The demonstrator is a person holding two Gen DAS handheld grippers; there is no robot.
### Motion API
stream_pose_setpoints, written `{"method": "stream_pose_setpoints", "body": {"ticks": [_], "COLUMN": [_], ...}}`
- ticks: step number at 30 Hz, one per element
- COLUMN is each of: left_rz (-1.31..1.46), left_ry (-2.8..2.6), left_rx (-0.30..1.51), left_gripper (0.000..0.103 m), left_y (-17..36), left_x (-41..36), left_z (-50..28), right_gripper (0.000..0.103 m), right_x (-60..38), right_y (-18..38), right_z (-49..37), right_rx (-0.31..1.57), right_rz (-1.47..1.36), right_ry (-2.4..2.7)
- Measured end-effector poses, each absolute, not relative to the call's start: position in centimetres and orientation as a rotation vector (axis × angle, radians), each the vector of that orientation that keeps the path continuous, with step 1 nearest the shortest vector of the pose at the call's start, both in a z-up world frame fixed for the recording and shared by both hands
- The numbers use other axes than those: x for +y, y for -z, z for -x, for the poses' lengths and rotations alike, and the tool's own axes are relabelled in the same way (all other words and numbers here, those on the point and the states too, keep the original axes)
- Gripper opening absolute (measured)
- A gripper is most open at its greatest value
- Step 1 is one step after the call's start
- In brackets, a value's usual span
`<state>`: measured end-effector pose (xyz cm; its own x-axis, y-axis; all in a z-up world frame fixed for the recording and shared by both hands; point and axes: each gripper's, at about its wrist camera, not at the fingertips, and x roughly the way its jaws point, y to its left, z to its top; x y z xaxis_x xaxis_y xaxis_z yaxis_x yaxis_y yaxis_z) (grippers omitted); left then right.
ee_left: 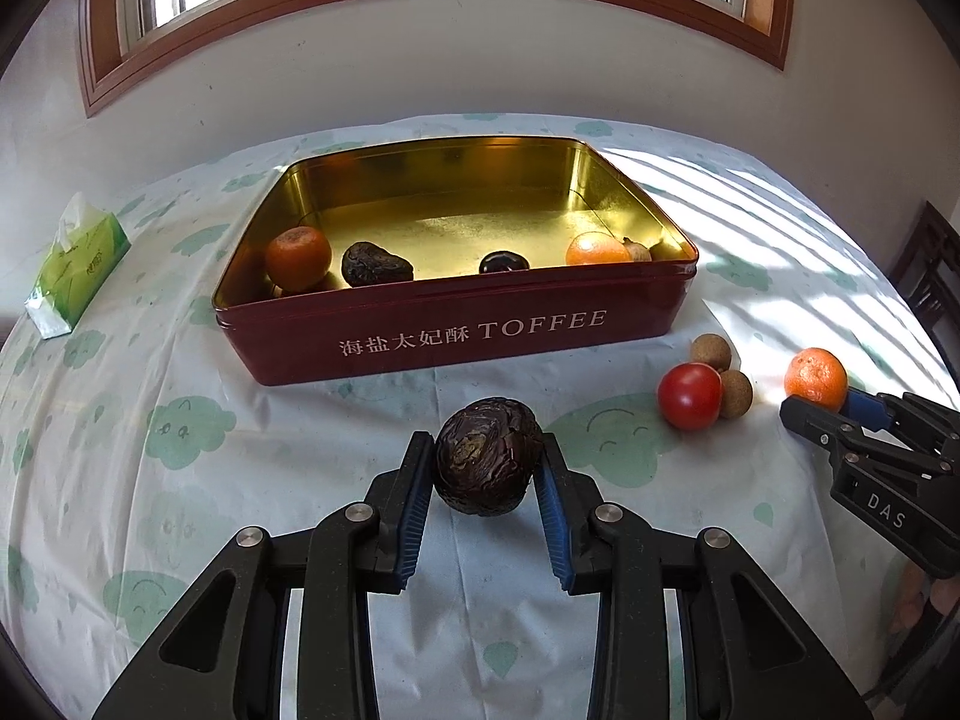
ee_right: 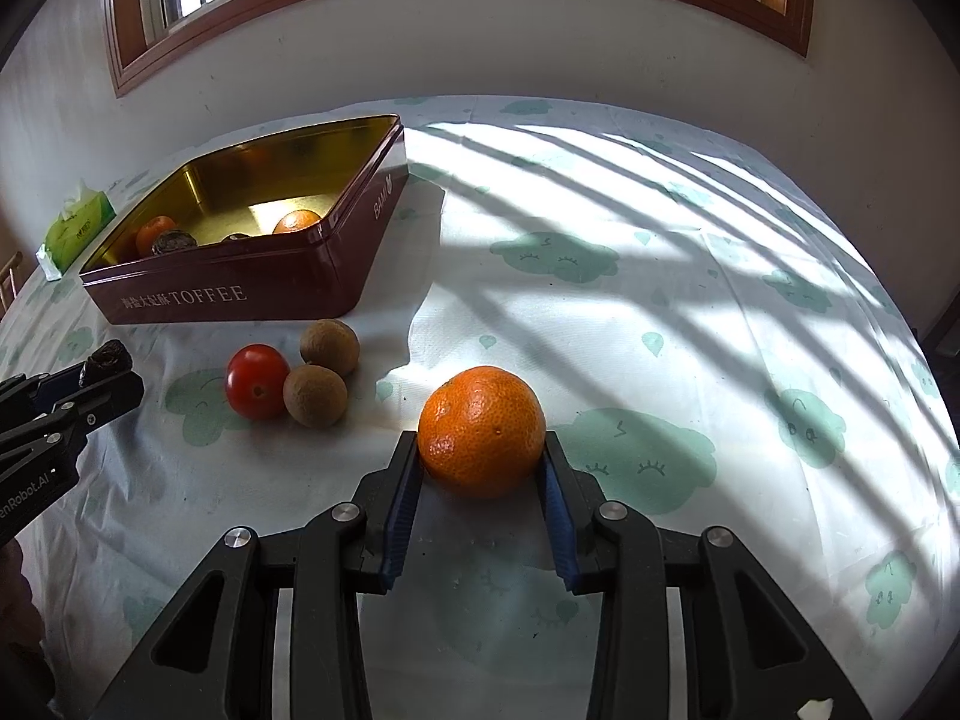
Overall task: Organize fruits
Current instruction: 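Carry wrinkled fruit in left tool over tin while right tool carries orange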
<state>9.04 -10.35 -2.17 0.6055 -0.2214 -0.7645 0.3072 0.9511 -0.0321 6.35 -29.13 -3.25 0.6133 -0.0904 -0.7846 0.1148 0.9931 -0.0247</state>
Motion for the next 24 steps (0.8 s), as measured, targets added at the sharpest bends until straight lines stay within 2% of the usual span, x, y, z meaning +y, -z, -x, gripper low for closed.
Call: {"method": "stream_pose_setpoints", "body": {"ticks": [24], "left_rz": [-0.05], "left_ry": [0.244], "left_rx": [0.78], "left_gripper": [0.035], "left_y": [-2.2], "left_x": [-6.1], "left_z": [-11.4], "right_gripper": [0.035], "right_x": [-25.5], "right_y": [-2.2], "right_z": [-8.4], "right_rx": [0.823], "right_rz": [0.015], "right_ry": [0.031]}}
